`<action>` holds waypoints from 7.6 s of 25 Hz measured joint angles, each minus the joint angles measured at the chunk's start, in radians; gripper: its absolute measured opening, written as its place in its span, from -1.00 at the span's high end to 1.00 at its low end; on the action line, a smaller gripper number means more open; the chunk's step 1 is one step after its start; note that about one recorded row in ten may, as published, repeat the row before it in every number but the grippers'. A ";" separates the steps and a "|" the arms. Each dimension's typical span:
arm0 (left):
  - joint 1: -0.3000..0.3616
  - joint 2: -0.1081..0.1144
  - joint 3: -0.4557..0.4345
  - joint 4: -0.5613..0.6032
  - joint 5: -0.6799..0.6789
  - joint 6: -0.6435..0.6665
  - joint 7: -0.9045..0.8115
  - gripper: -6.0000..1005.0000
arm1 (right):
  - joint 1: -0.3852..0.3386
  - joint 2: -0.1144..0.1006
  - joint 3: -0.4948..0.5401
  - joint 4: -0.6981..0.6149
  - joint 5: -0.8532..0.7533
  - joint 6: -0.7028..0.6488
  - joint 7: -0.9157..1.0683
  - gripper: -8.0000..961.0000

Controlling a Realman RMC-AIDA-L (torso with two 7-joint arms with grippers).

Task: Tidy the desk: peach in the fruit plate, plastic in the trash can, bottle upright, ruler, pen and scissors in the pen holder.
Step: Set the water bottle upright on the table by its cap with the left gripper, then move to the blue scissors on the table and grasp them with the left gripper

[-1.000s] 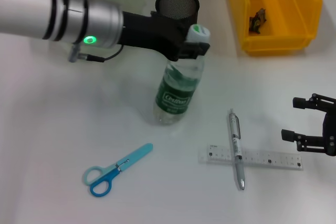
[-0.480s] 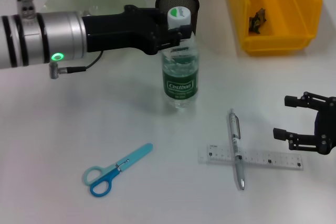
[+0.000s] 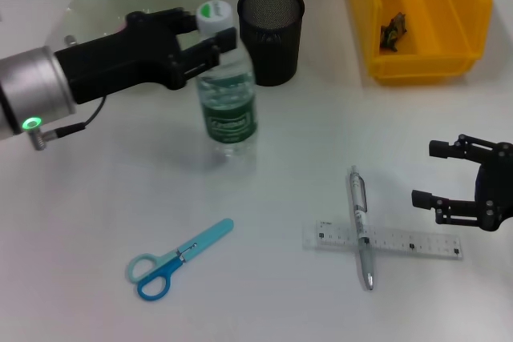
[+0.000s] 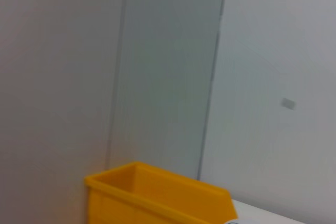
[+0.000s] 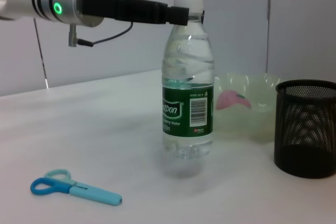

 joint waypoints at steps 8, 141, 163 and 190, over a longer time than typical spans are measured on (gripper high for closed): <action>0.040 0.001 -0.150 -0.106 -0.029 0.103 0.103 0.06 | 0.007 0.014 0.000 0.001 0.001 -0.003 0.000 -0.72; -0.216 0.003 -0.213 0.093 0.493 0.425 -0.528 -0.53 | 0.048 -0.011 0.111 -0.063 -0.011 -0.188 0.132 -0.72; -0.540 -0.012 0.208 0.286 1.092 0.499 -1.151 -0.52 | 0.043 -0.020 0.105 -0.064 -0.028 -0.146 0.089 -0.72; -0.415 -0.014 0.591 0.371 1.149 0.420 -1.243 -0.42 | 0.098 -0.019 0.103 -0.023 -0.032 -0.136 0.118 -0.72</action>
